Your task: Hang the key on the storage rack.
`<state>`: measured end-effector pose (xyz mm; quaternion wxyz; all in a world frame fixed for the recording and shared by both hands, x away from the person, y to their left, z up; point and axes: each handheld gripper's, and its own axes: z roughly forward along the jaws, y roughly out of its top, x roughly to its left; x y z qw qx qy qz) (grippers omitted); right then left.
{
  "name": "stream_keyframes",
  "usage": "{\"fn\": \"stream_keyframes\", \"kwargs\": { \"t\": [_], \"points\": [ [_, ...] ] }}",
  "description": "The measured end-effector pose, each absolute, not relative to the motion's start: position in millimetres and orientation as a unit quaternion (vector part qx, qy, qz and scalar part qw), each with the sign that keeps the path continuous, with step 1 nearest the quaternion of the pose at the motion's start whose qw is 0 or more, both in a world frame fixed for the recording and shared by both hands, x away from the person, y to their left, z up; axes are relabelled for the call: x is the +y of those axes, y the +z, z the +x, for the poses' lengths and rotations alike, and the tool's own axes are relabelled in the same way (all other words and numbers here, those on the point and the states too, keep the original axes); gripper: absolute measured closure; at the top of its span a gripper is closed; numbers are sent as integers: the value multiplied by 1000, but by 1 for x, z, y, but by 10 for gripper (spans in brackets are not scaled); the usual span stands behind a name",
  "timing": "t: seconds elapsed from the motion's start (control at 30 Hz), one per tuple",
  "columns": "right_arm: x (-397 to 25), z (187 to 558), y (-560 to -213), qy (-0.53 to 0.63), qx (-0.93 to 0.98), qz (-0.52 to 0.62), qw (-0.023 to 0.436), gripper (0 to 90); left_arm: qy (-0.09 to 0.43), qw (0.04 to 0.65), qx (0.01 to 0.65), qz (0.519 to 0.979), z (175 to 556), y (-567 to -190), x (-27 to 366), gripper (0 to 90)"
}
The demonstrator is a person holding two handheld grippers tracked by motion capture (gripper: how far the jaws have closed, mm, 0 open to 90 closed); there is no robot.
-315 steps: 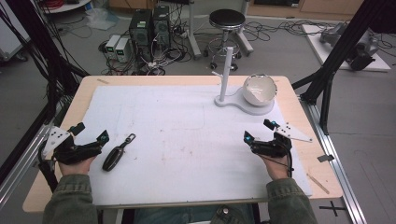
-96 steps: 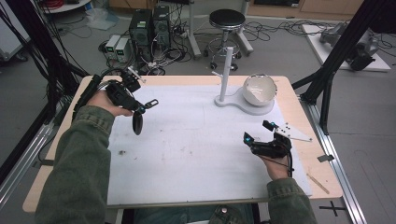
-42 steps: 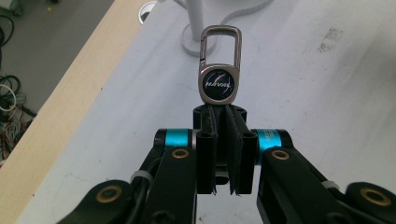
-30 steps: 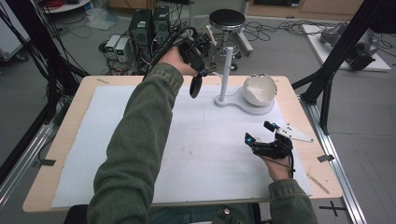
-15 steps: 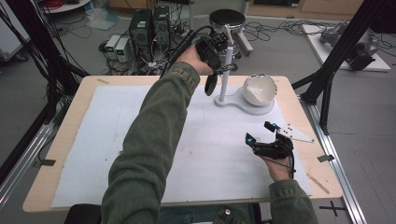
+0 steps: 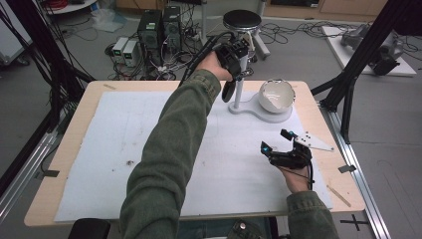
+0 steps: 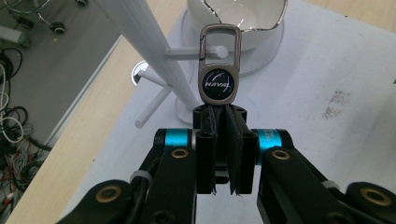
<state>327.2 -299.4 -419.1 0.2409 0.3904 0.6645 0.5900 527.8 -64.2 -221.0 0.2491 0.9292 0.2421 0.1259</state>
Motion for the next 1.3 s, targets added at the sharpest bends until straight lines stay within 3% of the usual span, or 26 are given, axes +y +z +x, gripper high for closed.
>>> {"fn": "stream_keyframes", "kwargs": {
  "t": [0.93,1.0,1.07,1.1,1.3],
  "points": [
    [-298,330,-420,590,668,384,243,4,114,241,257,929,536,-245,-61,802],
    [-297,329,-420,589,668,386,239,4,101,246,251,931,535,-245,-60,778],
    [-297,329,-420,588,670,384,241,4,99,249,248,931,532,-245,-61,671],
    [-297,329,-420,588,670,384,241,4,99,248,250,931,531,-245,-62,671],
    [-297,329,-420,589,670,384,241,4,98,252,256,928,524,-245,-61,422]
  ]
}}
